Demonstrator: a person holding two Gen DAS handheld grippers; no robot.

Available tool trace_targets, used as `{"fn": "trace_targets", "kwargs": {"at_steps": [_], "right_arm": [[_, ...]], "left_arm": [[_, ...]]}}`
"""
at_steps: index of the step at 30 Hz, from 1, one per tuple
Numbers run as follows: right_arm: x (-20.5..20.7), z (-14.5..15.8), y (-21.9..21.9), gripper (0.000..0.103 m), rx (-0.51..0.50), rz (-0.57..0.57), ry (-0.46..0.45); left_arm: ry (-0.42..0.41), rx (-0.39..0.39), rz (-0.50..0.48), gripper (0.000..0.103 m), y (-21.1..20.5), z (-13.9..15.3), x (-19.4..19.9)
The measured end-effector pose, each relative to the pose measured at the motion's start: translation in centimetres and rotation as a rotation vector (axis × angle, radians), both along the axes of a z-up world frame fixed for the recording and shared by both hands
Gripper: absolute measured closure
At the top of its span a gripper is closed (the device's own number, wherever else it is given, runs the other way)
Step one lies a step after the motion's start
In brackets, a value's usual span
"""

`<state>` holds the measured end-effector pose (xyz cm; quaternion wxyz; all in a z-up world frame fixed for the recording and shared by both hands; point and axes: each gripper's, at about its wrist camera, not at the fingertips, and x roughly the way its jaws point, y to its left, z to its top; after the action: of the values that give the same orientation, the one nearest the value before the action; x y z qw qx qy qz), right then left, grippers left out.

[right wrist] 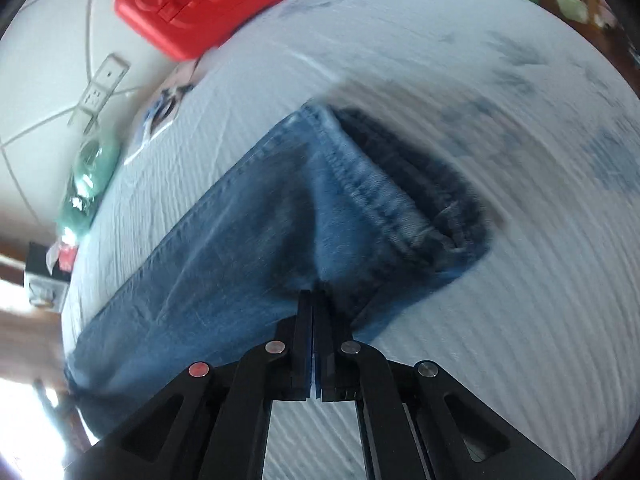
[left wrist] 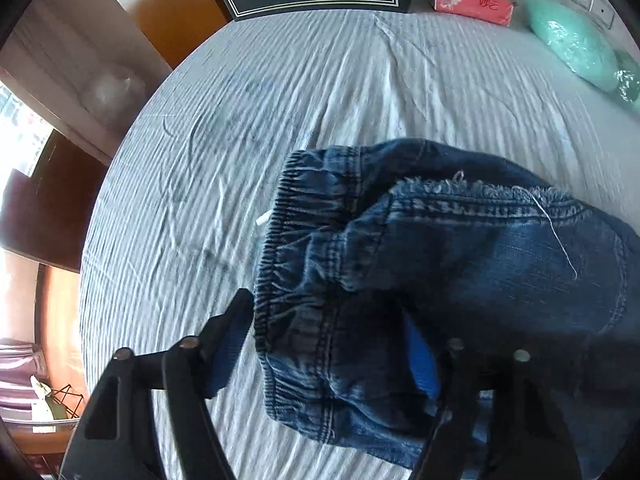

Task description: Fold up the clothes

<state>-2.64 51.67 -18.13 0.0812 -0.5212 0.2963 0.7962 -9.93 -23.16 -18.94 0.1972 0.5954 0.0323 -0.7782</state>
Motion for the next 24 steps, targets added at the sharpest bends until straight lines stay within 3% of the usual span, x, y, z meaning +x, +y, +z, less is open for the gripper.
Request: {"fn": "trace_targets", "kwargs": {"at_steps": [2, 4, 5, 6, 7, 11, 17, 19, 20, 21, 22, 24], "right_arm": [[1.0, 1.2, 0.5, 0.090, -0.013, -0.043, 0.054], [2.3, 2.1, 1.3, 0.064, -0.025, -0.105, 0.090], [2.9, 2.3, 1.7, 0.035, -0.012, -0.129, 0.085], [3.2, 2.2, 2.0, 0.017, 0.000, -0.152, 0.078], [3.5, 2.0, 2.2, 0.016, 0.008, -0.172, 0.073], [4.3, 1.0, 3.0, 0.017, -0.014, -0.224, 0.065], [1.7, -0.5, 2.9, 0.021, 0.030, -0.231, 0.064], [0.7, -0.5, 1.9, 0.031, 0.106, -0.211, 0.056], [0.4, -0.5, 1.4, 0.048, 0.153, -0.203, 0.042], [0.0, -0.5, 0.9, 0.081, 0.167, -0.191, 0.036], [-0.1, -0.8, 0.9, 0.097, 0.118, -0.182, 0.044], [-0.3, -0.6, 0.4, 0.096, 0.060, -0.171, 0.058]], "left_arm": [[0.030, 0.050, 0.043, 0.030, -0.6, 1.0, 0.5], [0.107, 0.132, 0.092, 0.024, -1.3, 3.5, 2.1], [0.133, 0.151, 0.106, 0.018, -1.4, 4.5, 2.8], [0.160, 0.154, 0.112, 0.008, -1.4, 5.6, 3.6], [0.186, 0.147, 0.115, 0.003, -1.3, 6.7, 4.6], [0.221, 0.151, 0.124, 0.003, -0.8, 8.9, 6.9], [0.218, 0.179, 0.160, 0.003, -0.2, 8.9, 9.9], [0.208, 0.175, 0.179, 0.003, -0.3, 8.7, 10.9], [0.204, 0.177, 0.182, 0.003, -0.5, 8.6, 11.3], [0.201, 0.176, 0.184, 0.003, -0.7, 8.4, 11.6], [0.198, 0.174, 0.185, 0.003, -0.9, 8.3, 12.0], [0.198, 0.170, 0.192, 0.003, -1.4, 8.2, 12.6]]}}
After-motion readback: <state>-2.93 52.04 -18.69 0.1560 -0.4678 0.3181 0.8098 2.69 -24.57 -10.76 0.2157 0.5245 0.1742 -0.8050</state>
